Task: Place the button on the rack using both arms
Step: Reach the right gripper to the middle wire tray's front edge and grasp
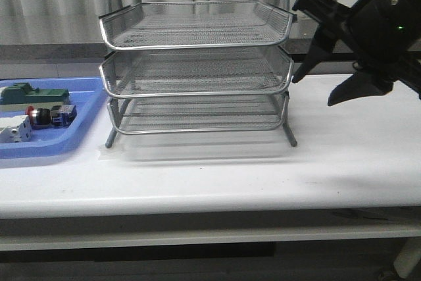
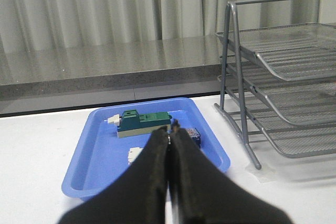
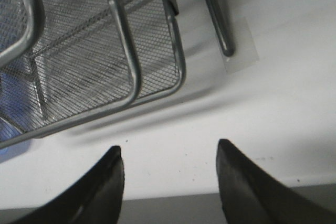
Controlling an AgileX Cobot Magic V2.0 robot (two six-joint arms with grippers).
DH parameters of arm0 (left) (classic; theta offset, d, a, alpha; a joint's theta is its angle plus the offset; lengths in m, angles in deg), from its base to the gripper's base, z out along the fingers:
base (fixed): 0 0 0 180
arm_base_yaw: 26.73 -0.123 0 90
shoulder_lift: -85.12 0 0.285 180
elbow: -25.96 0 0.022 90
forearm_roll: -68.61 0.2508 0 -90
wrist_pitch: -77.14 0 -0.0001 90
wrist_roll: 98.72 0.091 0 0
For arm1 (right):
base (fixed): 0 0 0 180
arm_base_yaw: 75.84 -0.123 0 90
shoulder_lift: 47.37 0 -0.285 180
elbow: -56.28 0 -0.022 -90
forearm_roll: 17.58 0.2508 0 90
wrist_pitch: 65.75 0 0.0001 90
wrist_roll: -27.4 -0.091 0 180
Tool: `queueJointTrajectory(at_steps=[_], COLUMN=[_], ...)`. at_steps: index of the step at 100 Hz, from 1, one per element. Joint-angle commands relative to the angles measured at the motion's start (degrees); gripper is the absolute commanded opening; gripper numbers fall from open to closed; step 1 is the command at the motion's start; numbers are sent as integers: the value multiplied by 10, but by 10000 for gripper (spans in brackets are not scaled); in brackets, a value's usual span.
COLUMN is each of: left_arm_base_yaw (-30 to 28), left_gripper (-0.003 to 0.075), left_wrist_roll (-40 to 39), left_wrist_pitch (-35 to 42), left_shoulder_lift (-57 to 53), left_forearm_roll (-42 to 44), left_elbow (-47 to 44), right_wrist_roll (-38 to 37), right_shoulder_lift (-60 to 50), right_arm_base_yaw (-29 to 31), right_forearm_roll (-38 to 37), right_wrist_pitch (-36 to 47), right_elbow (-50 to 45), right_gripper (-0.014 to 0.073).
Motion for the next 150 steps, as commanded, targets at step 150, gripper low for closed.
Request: queueJointTrajectory(at_steps=[150], left_arm_base_yaw=[-1], left_gripper=[-21], left_wrist_roll=[-6], left_wrist_pitch=[47], left_shoulder_lift=[-18], left_forearm_roll=[-2], left_elbow=[-32], right_wrist_roll=[145], right_shoulder_lift=[131], right_arm_base_yaw=[-1], right_forearm_roll=[184], right_wrist_pitch=[-58], right_elbow=[149], right_gripper=[121])
